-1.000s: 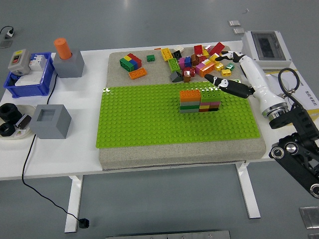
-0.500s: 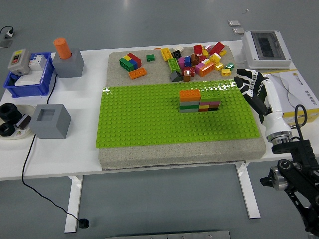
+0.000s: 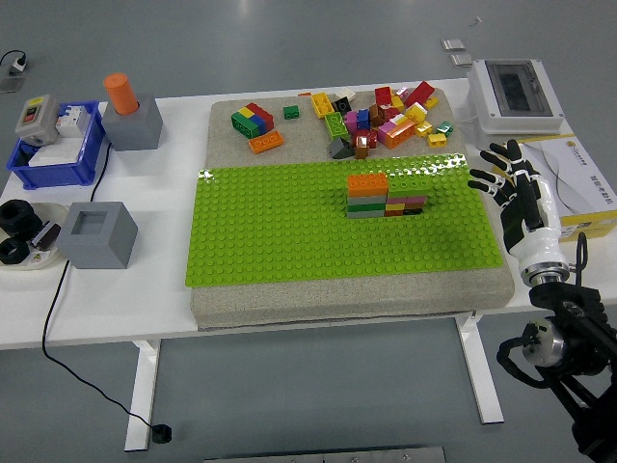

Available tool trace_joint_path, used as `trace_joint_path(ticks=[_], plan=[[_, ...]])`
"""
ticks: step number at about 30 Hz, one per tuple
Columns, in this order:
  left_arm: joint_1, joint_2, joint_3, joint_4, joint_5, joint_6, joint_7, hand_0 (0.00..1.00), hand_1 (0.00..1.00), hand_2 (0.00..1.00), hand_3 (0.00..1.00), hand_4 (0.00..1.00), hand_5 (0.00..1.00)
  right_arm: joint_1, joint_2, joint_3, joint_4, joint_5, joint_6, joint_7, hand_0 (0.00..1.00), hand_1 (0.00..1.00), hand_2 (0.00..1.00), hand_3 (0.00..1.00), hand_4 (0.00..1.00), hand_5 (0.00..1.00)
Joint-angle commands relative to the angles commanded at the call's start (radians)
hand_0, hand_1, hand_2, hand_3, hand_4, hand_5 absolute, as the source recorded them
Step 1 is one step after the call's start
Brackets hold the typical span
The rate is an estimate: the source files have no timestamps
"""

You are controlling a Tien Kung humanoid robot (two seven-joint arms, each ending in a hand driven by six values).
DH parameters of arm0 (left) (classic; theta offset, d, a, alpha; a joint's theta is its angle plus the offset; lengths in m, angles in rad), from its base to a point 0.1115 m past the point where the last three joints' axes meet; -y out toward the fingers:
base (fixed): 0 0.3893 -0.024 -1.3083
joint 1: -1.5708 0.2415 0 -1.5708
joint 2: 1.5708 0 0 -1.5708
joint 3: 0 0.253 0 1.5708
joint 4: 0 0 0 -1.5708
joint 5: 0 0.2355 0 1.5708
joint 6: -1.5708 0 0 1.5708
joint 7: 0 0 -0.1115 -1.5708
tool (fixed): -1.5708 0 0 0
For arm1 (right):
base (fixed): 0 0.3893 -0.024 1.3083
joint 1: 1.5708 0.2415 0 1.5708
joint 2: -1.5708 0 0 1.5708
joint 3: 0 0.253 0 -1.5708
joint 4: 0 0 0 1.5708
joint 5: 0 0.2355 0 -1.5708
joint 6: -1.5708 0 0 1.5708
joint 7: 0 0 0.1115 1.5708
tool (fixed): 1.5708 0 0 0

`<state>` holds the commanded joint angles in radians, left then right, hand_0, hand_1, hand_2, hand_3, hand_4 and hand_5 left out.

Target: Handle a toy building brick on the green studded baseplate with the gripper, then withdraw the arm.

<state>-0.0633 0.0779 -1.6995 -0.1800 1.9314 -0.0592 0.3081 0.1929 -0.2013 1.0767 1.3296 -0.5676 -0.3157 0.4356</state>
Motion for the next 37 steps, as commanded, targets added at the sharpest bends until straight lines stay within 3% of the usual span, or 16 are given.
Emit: trace_joint_path(ticks=[7, 12, 13, 15, 19, 20, 25, 26, 31, 32, 37], plan=[[-0.015, 0.004, -0.007, 0.0, 0.026, -0.005, -0.003, 0.799, 0.809, 0.754, 0.444, 0.664, 0.217, -0.009, 0.007, 0.009, 0.015, 0.146, 0.003, 0.007, 0.503, 0.514, 0.636, 0.615, 0.89, 0.69], [-0.028, 0.008, -0.006, 0.0, 0.036, -0.007, -0.004, 0.799, 0.809, 0.754, 0.444, 0.664, 0.217, -0.014, 0.008, 0.022, 0.02, 0.187, -0.005, 0.03, 0.503, 0.514, 0.636, 0.615, 0.89, 0.69], [-0.03, 0.008, 0.001, 0.0, 0.029, -0.004, -0.006, 0.799, 0.808, 0.756, 0.436, 0.646, 0.206, -0.013, 0.007, 0.025, 0.022, 0.193, -0.008, 0.036, 0.47, 0.474, 0.588, 0.606, 0.876, 0.704], [-0.033, 0.009, 0.018, 0.0, 0.017, 0.007, -0.011, 0.799, 0.808, 0.756, 0.436, 0.646, 0.206, -0.013, 0.007, 0.03, 0.024, 0.204, -0.012, 0.046, 0.47, 0.474, 0.588, 0.606, 0.876, 0.704], [-0.038, 0.007, 0.046, 0.0, 0.0, 0.037, -0.024, 0.799, 0.808, 0.756, 0.436, 0.646, 0.206, -0.016, 0.008, 0.039, 0.026, 0.218, -0.015, 0.057, 0.47, 0.474, 0.588, 0.606, 0.876, 0.704], [-0.038, 0.007, 0.052, 0.0, -0.007, 0.042, -0.026, 0.793, 0.802, 0.753, 0.416, 0.628, 0.167, -0.017, 0.009, 0.043, 0.027, 0.219, -0.015, 0.059, 0.451, 0.406, 0.572, 0.601, 0.871, 0.706], [-0.044, 0.004, 0.068, 0.0, -0.024, 0.053, -0.034, 0.793, 0.802, 0.753, 0.416, 0.628, 0.167, -0.017, 0.006, 0.068, 0.032, 0.222, -0.019, 0.07, 0.451, 0.406, 0.572, 0.601, 0.871, 0.706], [-0.045, 0.004, 0.072, 0.0, -0.026, 0.055, -0.035, 0.791, 0.798, 0.749, 0.424, 0.64, 0.194, -0.017, 0.003, 0.074, 0.033, 0.223, -0.02, 0.071, 0.413, 0.335, 0.547, 0.59, 0.866, 0.706], [-0.054, 0.005, 0.099, 0.0, -0.054, 0.063, -0.045, 0.791, 0.798, 0.749, 0.424, 0.64, 0.194, -0.016, -0.009, 0.117, 0.042, 0.214, -0.026, 0.076, 0.413, 0.335, 0.547, 0.59, 0.866, 0.706], [-0.056, 0.005, 0.103, 0.0, -0.058, 0.063, -0.046, 0.782, 0.785, 0.738, 0.467, 0.565, 0.215, -0.016, -0.01, 0.124, 0.043, 0.212, -0.027, 0.077, 0.395, 0.312, 0.525, 0.58, 0.857, 0.711], [-0.064, 0.005, 0.15, 0.0, -0.104, 0.066, -0.055, 0.782, 0.785, 0.738, 0.467, 0.565, 0.215, -0.011, -0.02, 0.21, 0.049, 0.199, -0.039, 0.087, 0.395, 0.312, 0.525, 0.58, 0.857, 0.711]])
